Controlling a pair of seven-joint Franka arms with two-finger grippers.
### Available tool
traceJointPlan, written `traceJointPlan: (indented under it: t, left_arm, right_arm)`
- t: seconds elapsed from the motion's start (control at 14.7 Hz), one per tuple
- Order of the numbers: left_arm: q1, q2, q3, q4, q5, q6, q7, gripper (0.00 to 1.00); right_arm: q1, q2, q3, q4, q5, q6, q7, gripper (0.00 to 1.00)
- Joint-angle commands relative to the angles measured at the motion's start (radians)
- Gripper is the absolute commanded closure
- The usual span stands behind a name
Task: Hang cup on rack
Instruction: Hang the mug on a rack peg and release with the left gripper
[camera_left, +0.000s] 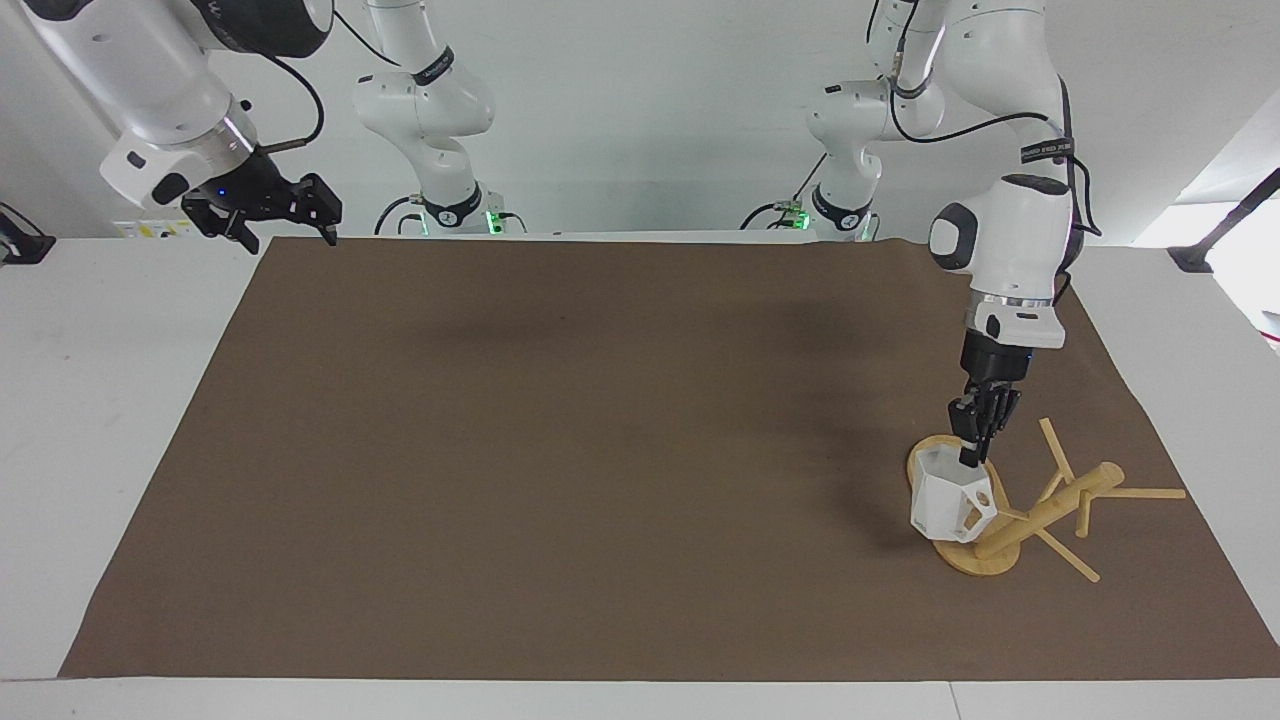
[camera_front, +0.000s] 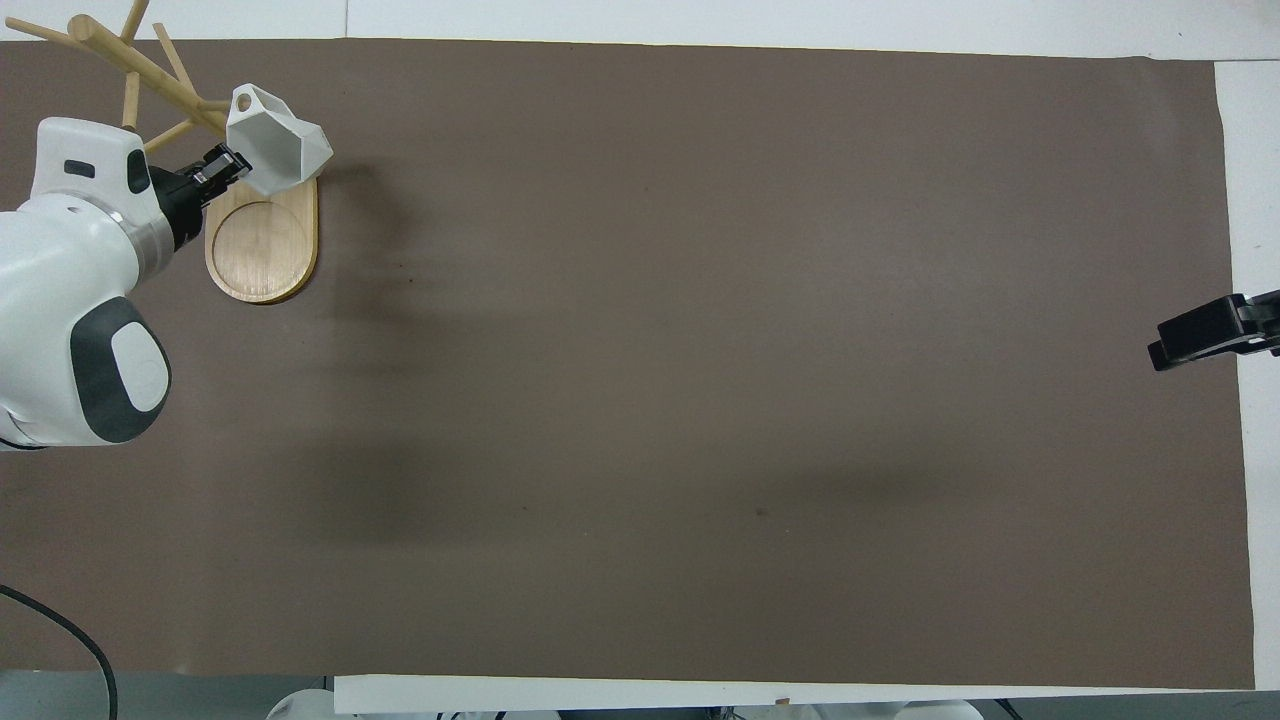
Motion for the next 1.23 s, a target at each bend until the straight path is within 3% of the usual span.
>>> traceJointPlan:
  t: [0.0,0.14,0.34,0.41,0.54,0.68,1.02,1.16]
  left_arm:
    - [0.017,0.006,-0.007,0.023,-0.007,-0.011,0.009,0.69]
    - [0.016,0.008,-0.007,0.048,-0.007,-0.042,0.007,0.69]
    - [0.019,-0.047,-0.007,0.106,-0.007,-0.228,0.006,0.57]
    - [0.019,-0.069,-0.005,0.140,-0.007,-0.328,0.010,0.49]
    - [0.019,-0.100,-0.001,0.247,-0.006,-0.605,0.019,0.20]
    - [0.013,-0.103,-0.001,0.341,0.005,-0.822,0.038,0.00]
    - [0.065,-0.098,0.002,0.543,0.034,-1.215,0.306,0.00]
    - [0.082,-0.082,0.002,0.599,0.060,-1.318,0.453,0.00]
  right_arm:
    - [0.011,-0.006,-0.024,0.004,-0.017,-0.031,0.019,0.00]
    - [0.012,-0.009,-0.046,-0.020,-0.016,-0.026,0.019,0.00]
    - [0.012,-0.012,-0.043,-0.022,-0.014,-0.029,0.044,0.00]
    - [0.014,-0.009,-0.047,-0.022,-0.013,-0.033,0.044,0.00]
    - [0.014,0.000,-0.049,-0.022,-0.013,-0.026,0.044,0.00]
    - [0.014,0.010,-0.050,-0.022,-0.013,-0.025,0.044,0.00]
    - [0.011,0.027,-0.083,0.001,-0.003,-0.029,0.045,0.00]
    - [0.011,0.025,-0.086,-0.005,0.001,-0.028,0.082,0.00]
